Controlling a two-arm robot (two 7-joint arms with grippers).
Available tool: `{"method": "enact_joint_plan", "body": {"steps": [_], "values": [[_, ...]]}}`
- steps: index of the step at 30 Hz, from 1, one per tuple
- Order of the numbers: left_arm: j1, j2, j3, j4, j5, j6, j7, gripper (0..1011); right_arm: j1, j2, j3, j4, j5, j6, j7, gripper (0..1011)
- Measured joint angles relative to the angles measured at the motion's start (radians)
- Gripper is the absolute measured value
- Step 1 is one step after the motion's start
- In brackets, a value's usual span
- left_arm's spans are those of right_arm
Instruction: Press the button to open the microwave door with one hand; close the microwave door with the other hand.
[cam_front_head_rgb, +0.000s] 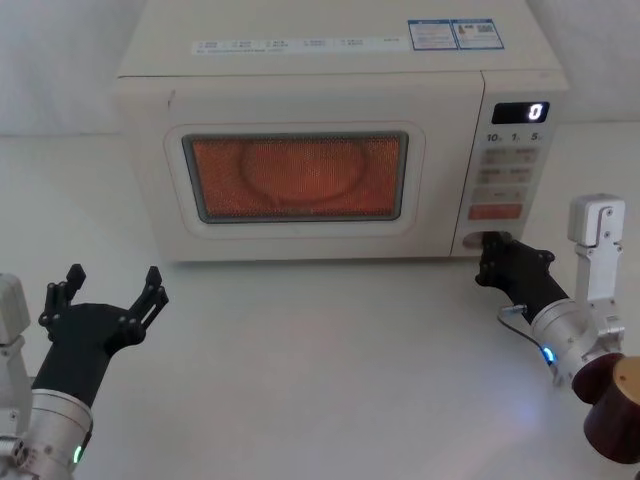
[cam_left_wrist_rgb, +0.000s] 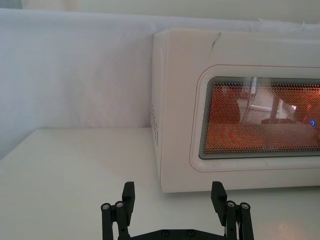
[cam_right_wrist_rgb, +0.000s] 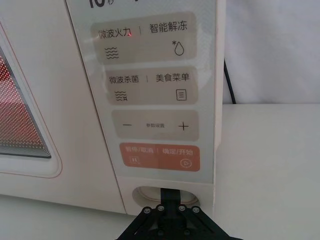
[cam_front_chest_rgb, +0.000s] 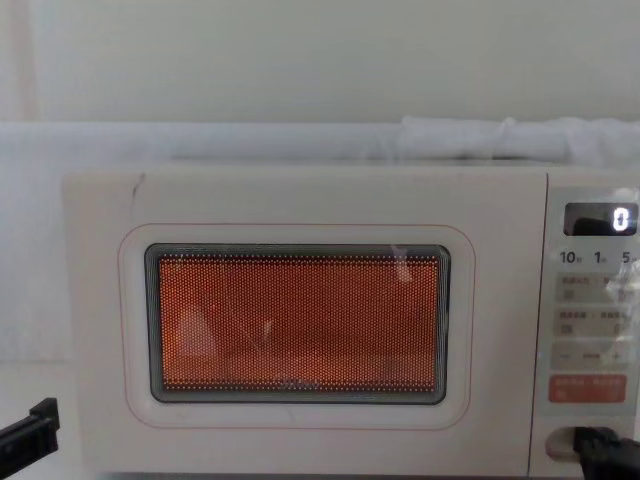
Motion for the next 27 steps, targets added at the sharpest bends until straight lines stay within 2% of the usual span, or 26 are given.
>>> {"method": "enact_joint_plan", "body": {"steps": [20,27], "values": [[0.0,0.0,0.0,0.0,0.0,0.0,0.0,1001,0.019,-0.001,-0.003,0.021,-0.003,-0.008,0.002,0],[0.0,0.0,0.0,0.0,0.0,0.0,0.0,1001,-0.006,-0.003,-0.003,-0.002,-0.004,-0.002,-0.004,0]]}}
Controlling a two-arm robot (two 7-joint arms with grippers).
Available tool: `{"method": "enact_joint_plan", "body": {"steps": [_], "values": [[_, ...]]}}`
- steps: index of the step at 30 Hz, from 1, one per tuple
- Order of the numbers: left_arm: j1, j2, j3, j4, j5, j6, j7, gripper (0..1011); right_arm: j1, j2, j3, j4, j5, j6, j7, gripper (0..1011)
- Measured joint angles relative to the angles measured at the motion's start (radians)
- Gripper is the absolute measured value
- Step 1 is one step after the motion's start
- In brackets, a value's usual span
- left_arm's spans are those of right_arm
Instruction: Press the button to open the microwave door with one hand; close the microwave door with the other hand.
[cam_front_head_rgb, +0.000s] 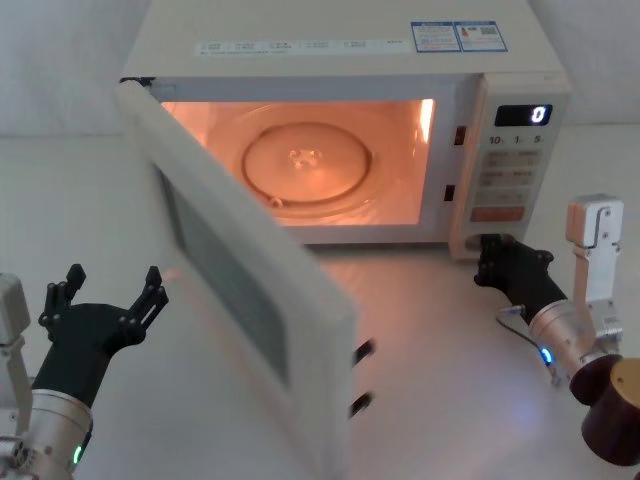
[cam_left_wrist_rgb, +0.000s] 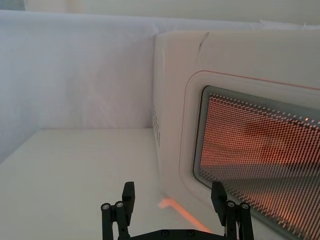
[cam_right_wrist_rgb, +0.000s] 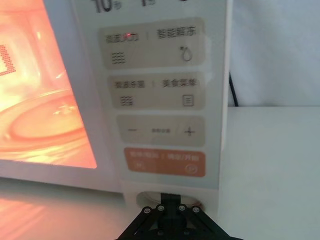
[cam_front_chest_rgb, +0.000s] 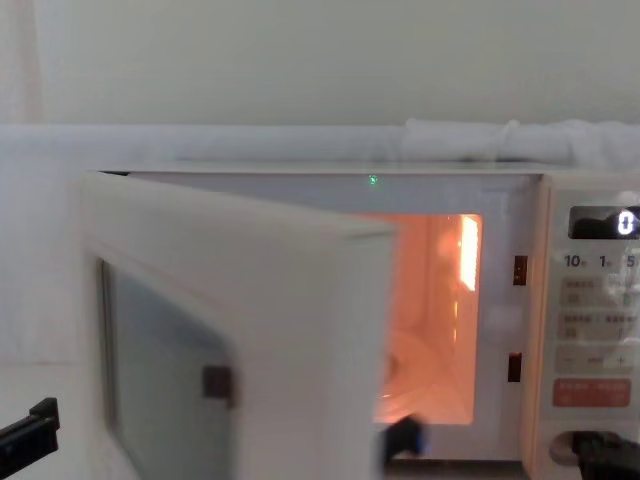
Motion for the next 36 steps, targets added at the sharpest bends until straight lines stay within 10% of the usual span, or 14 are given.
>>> {"method": "enact_joint_plan", "body": {"steps": [36], "values": [[0.0,0.0,0.0,0.0,0.0,0.0,0.0,1001,-0.127,0.061,0.0,-0.187,0.006,0.081,0.024,0]]}}
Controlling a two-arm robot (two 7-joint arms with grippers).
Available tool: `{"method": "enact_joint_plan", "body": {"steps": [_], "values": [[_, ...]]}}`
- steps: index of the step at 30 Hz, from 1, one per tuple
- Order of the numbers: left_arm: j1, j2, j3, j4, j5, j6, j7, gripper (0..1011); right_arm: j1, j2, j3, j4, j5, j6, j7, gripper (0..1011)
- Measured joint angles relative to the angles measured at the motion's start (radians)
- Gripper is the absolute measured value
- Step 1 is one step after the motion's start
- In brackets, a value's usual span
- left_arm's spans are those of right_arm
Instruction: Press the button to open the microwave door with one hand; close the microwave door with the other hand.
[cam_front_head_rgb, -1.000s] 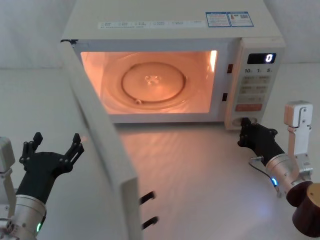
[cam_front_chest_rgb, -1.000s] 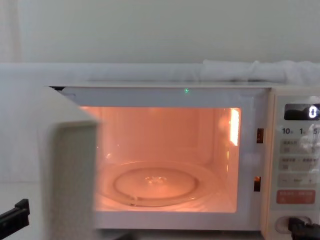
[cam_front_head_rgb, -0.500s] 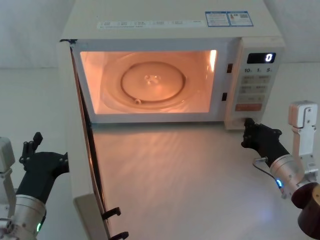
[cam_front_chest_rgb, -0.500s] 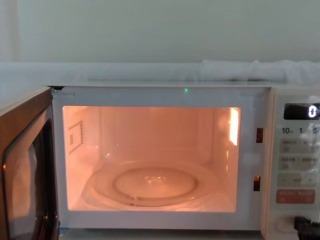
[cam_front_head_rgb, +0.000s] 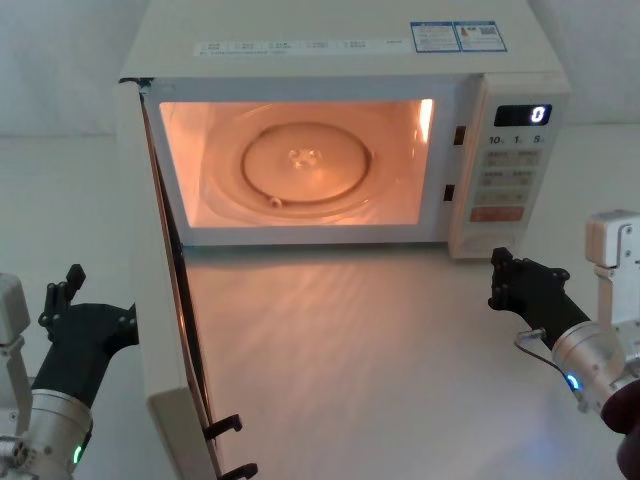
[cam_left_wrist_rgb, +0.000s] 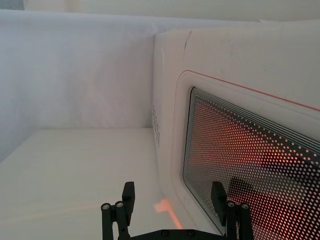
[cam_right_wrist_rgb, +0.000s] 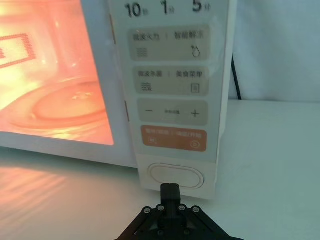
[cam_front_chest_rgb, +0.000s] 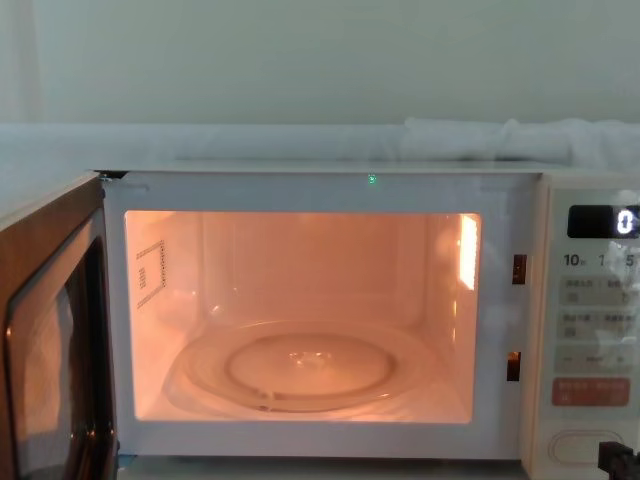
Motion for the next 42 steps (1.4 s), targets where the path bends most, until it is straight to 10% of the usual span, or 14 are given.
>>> {"method": "enact_joint_plan", "body": {"steps": [20,42], "values": [[0.0,0.0,0.0,0.0,0.0,0.0,0.0,1001,-0.107,0.128,0.028,-0.247,0.026,0.028,0.036,0],[0.0,0.0,0.0,0.0,0.0,0.0,0.0,1001,-0.186,0.074,0.085,-0.35,-0.004,0.003,-0.05,0]]}}
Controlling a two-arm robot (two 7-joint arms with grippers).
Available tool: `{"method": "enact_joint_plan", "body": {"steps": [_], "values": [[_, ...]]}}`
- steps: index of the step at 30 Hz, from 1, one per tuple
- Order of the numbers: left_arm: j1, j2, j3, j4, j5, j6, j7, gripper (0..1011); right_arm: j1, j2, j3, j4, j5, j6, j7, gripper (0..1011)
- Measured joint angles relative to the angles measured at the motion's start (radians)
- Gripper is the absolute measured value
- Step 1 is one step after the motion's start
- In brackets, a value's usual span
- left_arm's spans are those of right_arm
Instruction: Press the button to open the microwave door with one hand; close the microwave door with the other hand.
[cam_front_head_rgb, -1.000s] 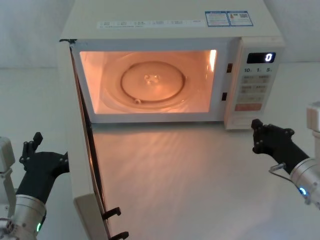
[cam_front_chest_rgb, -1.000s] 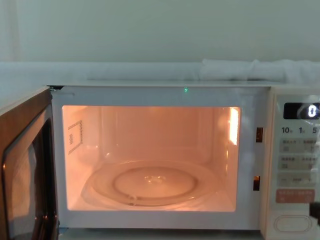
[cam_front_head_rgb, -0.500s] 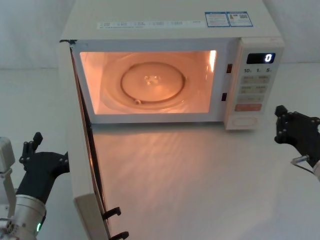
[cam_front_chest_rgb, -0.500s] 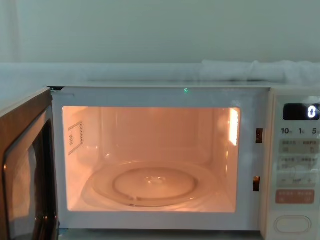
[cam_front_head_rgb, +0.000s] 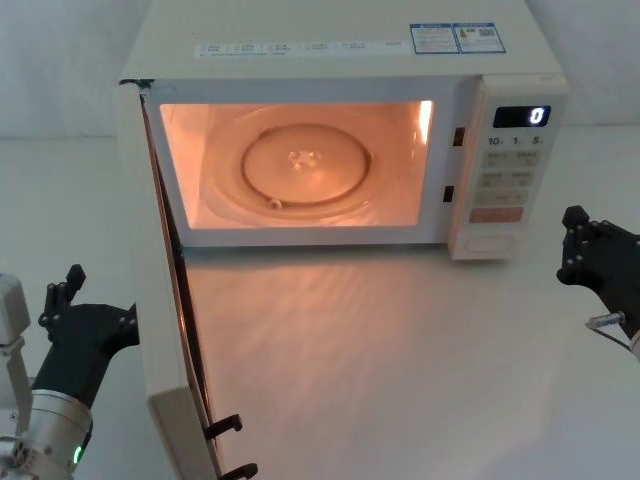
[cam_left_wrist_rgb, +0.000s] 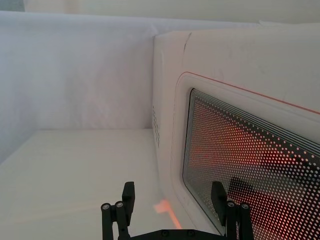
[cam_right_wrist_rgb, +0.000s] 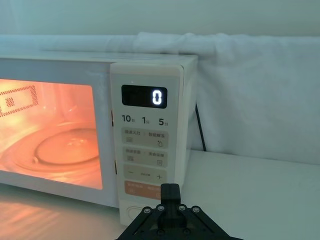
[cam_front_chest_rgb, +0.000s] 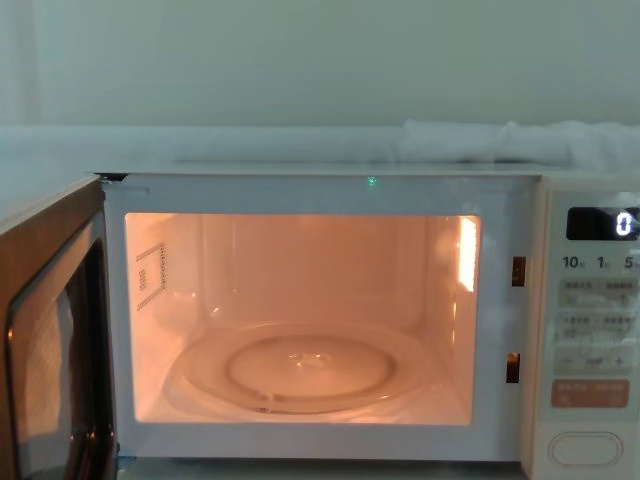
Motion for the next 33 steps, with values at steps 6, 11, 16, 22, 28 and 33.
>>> {"method": "enact_joint_plan", "body": {"steps": [6,11,16,22,28,33], "values": [[0.0,0.0,0.0,0.0,0.0,0.0,0.0,1001,-0.007,-0.01,0.01,-0.003,-0.007,-0.002,-0.007,0],[0.0,0.0,0.0,0.0,0.0,0.0,0.0,1001,-0.013,-0.015,0.022,-0.004,-0.012,-0.005,-0.012,0],[0.0,0.0,0.0,0.0,0.0,0.0,0.0,1001,-0.016,-0.015,0.035,-0.004,-0.018,-0.005,-0.012,0],[0.0,0.0,0.0,0.0,0.0,0.0,0.0,1001,-0.018,-0.016,0.039,-0.004,-0.021,-0.004,-0.012,0],[0.0,0.0,0.0,0.0,0.0,0.0,0.0,1001,-0.017,-0.015,0.038,-0.004,-0.02,-0.004,-0.011,6],[0.0,0.0,0.0,0.0,0.0,0.0,0.0,1001,-0.017,-0.015,0.037,-0.004,-0.02,-0.003,-0.01,128]]}}
